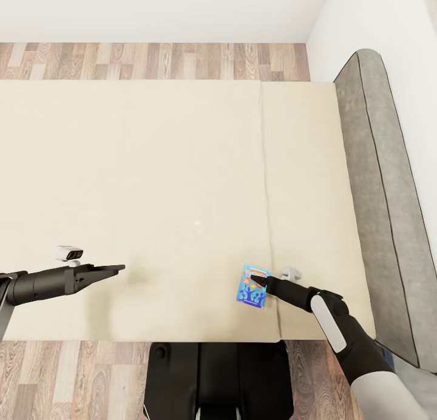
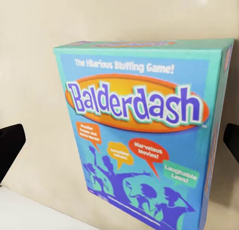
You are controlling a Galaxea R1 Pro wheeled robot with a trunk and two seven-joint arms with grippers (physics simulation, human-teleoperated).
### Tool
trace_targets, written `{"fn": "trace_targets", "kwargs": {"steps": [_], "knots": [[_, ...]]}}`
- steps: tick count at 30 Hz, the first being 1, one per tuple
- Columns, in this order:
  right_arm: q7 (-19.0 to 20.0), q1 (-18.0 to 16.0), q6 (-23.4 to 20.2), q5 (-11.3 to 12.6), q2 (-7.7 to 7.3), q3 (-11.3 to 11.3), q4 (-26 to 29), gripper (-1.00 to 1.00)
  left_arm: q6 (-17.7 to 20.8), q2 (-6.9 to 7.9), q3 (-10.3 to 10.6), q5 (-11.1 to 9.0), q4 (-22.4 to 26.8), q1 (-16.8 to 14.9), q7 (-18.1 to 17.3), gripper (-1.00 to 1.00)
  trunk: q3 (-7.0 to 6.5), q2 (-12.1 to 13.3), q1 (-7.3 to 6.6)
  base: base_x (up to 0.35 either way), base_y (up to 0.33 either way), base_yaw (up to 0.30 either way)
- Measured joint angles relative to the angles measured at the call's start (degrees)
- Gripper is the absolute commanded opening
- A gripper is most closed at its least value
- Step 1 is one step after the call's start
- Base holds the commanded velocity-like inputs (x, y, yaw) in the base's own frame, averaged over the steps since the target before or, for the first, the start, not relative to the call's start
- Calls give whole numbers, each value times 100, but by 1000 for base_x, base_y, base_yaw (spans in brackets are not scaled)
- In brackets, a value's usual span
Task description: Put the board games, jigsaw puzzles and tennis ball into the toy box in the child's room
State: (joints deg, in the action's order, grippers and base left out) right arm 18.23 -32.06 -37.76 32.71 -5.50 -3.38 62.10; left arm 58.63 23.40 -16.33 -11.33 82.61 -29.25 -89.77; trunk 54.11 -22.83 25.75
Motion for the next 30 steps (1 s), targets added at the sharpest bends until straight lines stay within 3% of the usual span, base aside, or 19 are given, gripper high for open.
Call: {"fn": "trace_targets", "kwargs": {"steps": [30], "knots": [[0,0,9,-4,0,0,0,100,0,-2,-3,-5,0,2,0,100,0,0,0,0,15,0]]}}
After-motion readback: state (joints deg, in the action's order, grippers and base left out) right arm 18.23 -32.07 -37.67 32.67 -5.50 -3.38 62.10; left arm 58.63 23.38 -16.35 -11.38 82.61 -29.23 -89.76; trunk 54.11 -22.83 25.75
